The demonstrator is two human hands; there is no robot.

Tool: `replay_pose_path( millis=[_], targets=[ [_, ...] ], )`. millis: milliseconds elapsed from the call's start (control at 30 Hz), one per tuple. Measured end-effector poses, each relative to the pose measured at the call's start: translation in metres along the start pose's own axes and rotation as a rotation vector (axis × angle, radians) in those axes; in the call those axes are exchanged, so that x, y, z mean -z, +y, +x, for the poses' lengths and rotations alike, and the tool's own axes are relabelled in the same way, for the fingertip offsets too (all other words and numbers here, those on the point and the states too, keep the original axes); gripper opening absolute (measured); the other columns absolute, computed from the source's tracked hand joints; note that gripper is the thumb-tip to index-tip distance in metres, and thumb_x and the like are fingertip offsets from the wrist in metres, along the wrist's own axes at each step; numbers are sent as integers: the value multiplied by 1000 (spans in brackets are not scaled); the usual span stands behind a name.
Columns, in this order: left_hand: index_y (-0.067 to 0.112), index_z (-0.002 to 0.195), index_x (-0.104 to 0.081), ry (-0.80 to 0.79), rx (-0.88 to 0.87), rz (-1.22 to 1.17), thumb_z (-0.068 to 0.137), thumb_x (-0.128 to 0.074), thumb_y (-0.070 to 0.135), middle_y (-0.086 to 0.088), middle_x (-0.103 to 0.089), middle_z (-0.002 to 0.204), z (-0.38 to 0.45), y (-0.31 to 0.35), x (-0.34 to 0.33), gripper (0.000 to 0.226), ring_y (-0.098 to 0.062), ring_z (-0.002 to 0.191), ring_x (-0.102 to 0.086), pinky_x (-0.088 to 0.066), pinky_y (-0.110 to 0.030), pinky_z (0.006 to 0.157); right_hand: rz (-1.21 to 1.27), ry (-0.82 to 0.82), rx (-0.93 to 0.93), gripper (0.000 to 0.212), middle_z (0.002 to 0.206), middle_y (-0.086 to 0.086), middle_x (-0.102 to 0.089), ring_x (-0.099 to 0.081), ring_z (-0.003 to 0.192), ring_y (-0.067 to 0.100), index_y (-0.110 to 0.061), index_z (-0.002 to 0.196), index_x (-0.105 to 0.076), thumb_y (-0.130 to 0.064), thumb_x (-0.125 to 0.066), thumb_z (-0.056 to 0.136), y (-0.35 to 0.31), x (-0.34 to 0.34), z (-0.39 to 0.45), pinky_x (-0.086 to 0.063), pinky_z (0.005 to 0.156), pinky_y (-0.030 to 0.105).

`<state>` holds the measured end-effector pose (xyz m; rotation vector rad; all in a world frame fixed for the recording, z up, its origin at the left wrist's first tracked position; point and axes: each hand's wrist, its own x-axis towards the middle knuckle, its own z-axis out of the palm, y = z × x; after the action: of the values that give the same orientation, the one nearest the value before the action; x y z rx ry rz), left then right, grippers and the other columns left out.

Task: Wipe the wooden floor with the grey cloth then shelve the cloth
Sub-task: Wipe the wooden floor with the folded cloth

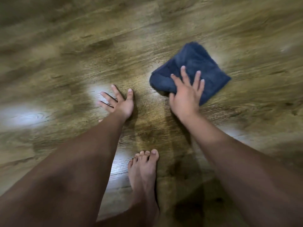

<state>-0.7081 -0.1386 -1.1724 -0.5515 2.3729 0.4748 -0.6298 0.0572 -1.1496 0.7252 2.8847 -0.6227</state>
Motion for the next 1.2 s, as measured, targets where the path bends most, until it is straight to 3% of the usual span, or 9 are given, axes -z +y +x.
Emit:
replay_pose_path(
  millis=[200, 367, 467, 567, 733, 867, 1067, 1133, 1200],
  targets=[
    [41, 158, 6, 101, 39, -47, 93, -15, 77, -5, 25, 166, -6, 15, -1, 77, -38, 148, 29, 15, -69, 113, -223, -147, 464, 69, 169, -7, -15, -4, 154, 42, -34, 153, -38, -30, -63, 88, 3, -14, -51, -5, 123, 56],
    [41, 159, -11, 227, -289, 0, 104, -26, 57, 3, 14, 169, -30, 62, -20, 59, -23, 154, 15, 5, -71, 112, -392, -131, 619, 63, 165, 0, -29, -24, 149, 46, -27, 150, -46, -18, -62, 89, 82, 6, -73, -19, 122, 56],
    [42, 158, -13, 171, -465, 93, 104, -28, 53, 6, 16, 168, -47, 92, -36, 57, -21, 154, 17, 7, -71, 114, -385, -54, 524, 65, 159, 4, -41, -38, 142, 49, -23, 143, -55, -13, -72, 81, 131, 24, -83, -30, 117, 57],
    [39, 159, -10, 112, -608, 233, 104, -30, 52, 6, 18, 168, -63, 110, -55, 60, -21, 153, 21, 9, -71, 114, -365, -5, 389, 64, 157, 6, -44, -39, 140, 50, -20, 141, -57, -10, -71, 80, 180, 47, -90, -31, 116, 57],
    [36, 160, -7, 47, -841, 470, 103, -33, 51, 6, 19, 167, -92, 129, -95, 65, -23, 152, 23, 9, -74, 112, -253, 55, -107, 61, 163, 1, -34, -27, 148, 45, -22, 147, -50, -7, -61, 89, 243, 74, -104, -21, 120, 54],
    [40, 159, 0, -54, -1003, 587, 96, -37, 68, 8, 25, 165, -112, 152, -124, 78, -20, 150, 29, 13, -74, 109, -207, 90, -393, 60, 165, -1, -29, -25, 148, 44, -24, 150, -44, -8, -56, 93, 277, 85, -117, -21, 120, 54],
    [53, 150, 18, -206, -1026, 654, 55, -48, 101, 13, 44, 155, -111, 201, -128, 125, -21, 140, 45, 24, -76, 97, -226, 95, -472, 64, 158, 1, -41, -46, 120, 45, -25, 143, -51, -16, -70, 83, 323, 105, -157, -43, 95, 54],
    [57, 146, 24, -263, -1023, 709, 42, -53, 104, 13, 51, 150, -105, 217, -124, 138, -22, 135, 51, 27, -76, 94, -264, 82, -386, 72, 158, 1, -39, -44, 112, 42, -32, 143, -47, -35, -76, 77, 342, 112, -165, -40, 92, 53],
    [59, 143, 27, -296, -1023, 756, 34, -58, 103, 13, 55, 146, -99, 230, -124, 145, -22, 132, 54, 29, -77, 91, -278, 45, -391, 85, 166, 1, -22, -35, 128, 43, -43, 150, -35, -62, -64, 73, 355, 119, -161, -30, 101, 57]
  ],
)
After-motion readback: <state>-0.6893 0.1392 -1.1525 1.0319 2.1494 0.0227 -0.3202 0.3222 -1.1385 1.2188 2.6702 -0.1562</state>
